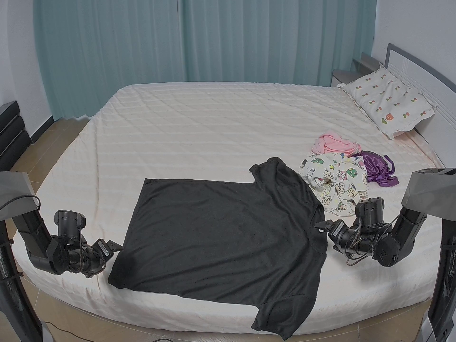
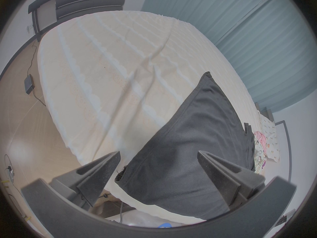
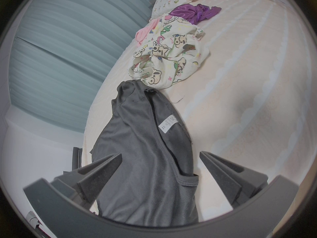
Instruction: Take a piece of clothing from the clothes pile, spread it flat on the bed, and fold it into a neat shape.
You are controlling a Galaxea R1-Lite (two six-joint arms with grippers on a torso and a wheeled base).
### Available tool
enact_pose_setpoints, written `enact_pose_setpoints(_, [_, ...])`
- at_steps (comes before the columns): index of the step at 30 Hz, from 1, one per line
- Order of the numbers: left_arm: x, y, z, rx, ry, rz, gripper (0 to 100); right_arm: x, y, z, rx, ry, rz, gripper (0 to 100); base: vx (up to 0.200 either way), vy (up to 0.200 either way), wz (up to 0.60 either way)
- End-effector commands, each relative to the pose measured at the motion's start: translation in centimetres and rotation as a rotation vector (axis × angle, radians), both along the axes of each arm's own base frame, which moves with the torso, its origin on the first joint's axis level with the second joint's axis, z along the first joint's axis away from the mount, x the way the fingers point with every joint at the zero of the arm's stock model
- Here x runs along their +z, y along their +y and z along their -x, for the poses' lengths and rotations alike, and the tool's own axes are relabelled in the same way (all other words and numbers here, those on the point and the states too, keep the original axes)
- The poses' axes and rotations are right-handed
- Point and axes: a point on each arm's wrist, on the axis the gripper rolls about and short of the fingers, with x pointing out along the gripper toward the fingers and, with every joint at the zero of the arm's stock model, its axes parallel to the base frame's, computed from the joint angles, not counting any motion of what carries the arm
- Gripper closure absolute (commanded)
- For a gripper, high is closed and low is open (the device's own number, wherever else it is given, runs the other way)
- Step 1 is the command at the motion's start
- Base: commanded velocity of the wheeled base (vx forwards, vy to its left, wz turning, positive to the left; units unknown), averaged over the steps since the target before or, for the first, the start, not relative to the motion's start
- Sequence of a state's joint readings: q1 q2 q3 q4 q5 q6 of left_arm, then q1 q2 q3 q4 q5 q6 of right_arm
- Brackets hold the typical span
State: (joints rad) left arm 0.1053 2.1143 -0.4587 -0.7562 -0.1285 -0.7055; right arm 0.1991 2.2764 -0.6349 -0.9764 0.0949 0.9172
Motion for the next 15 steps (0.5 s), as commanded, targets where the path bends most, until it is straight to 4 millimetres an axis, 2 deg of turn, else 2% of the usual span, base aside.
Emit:
enact_pose_setpoints(1, [-0.14,0.1,-0.03,0.003,0.004,0.001,0,-0.21,0.05,0.3,0.003,0.011,0.002,0,0.0,0.2,0.0])
enact_pose_setpoints(3, [-0.15,0.1,0.0,0.003,0.004,0.001,0,-0.21,0.05,0.3,0.003,0.011,0.002,0,0.0,0.2,0.0])
enact_pose_setpoints(15, [-0.13,0.01,0.03,0.002,0.004,0.002,0,-0.32,0.03,0.41,0.005,0.017,0.002,0,0.0,0.0,0.0])
